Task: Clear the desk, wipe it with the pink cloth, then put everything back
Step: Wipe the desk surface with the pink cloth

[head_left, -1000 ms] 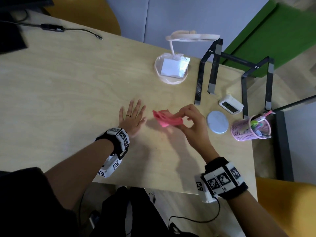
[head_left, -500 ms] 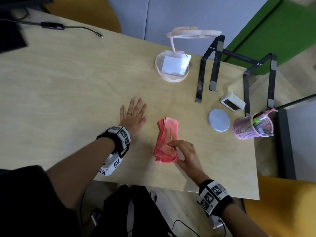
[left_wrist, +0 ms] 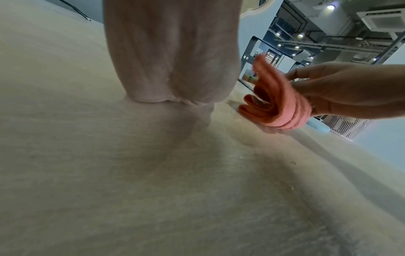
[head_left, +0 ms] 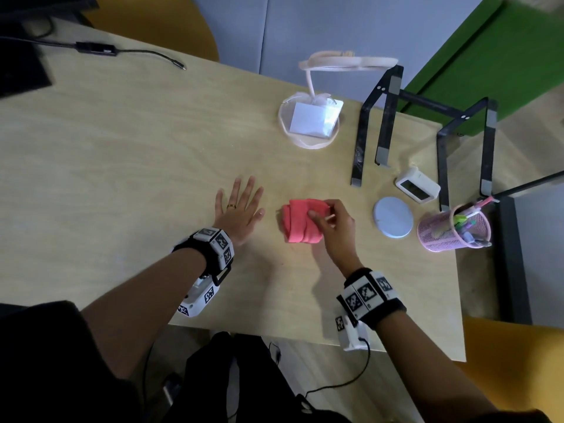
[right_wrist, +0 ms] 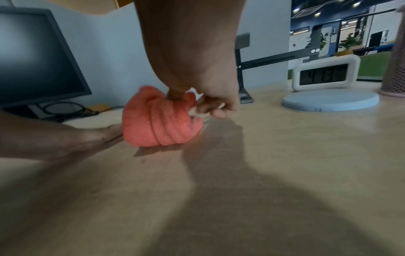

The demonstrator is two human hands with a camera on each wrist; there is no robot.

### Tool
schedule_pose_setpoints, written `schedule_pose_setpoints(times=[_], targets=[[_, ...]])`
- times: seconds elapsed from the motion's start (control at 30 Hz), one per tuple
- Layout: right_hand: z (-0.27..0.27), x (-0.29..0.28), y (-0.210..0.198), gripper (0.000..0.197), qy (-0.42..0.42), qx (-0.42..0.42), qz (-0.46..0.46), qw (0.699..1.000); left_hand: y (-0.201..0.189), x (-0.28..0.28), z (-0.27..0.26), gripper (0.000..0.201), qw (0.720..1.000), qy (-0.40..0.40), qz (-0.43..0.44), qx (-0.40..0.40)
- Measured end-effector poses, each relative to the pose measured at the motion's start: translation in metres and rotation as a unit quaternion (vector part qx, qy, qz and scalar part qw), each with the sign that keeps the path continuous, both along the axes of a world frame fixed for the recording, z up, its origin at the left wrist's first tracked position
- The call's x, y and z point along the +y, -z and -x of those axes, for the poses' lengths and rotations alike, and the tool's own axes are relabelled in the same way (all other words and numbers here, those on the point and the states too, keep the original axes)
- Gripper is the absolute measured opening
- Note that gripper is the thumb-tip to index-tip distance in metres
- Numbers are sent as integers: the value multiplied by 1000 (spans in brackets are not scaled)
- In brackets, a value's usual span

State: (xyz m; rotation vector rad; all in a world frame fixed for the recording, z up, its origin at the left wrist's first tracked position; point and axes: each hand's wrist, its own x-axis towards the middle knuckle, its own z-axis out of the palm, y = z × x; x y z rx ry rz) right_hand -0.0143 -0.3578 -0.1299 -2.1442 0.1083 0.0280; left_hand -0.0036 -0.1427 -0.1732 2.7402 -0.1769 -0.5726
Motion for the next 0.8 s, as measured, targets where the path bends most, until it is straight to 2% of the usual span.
schedule_pose_setpoints(times=[0.07,0.1,0.17,0.23,0.33,0.4,0.47,0.57,0.63,0.7,0.8], targets=[[-9,3,7,37,47,-22,50,997,0,0,0,54,1000,-2,1,0],[-11,5,10,32,45,-46,76,995,-1,-1,0,54,1000,-2,0,1],[-9,14,11,11,-12,-93,141,986,1,0,-1,54,1000,-1,2,2],[-1,24,9,6,-61,-115,206,970,3,1,-1,57,1000,2,5,3],[16,37,9,38,-82,-77,259,959,3,1,-1,78,1000,1,8,-5],[23,35,19,55,-116,-68,276,952,3,1,0,82,1000,2,10,-5],[21,28,29,63,-158,-54,272,948,1,0,1,82,1000,0,17,-3],[14,21,35,56,-193,-57,285,937,-1,0,0,81,1000,1,17,3],[9,20,33,53,-203,-70,272,938,-2,0,0,72,1000,2,13,4],[5,21,28,47,-184,-80,213,956,-3,0,-1,56,1000,2,10,9],[-6,18,21,36,-96,-79,91,988,-4,1,-1,54,1000,3,7,16]])
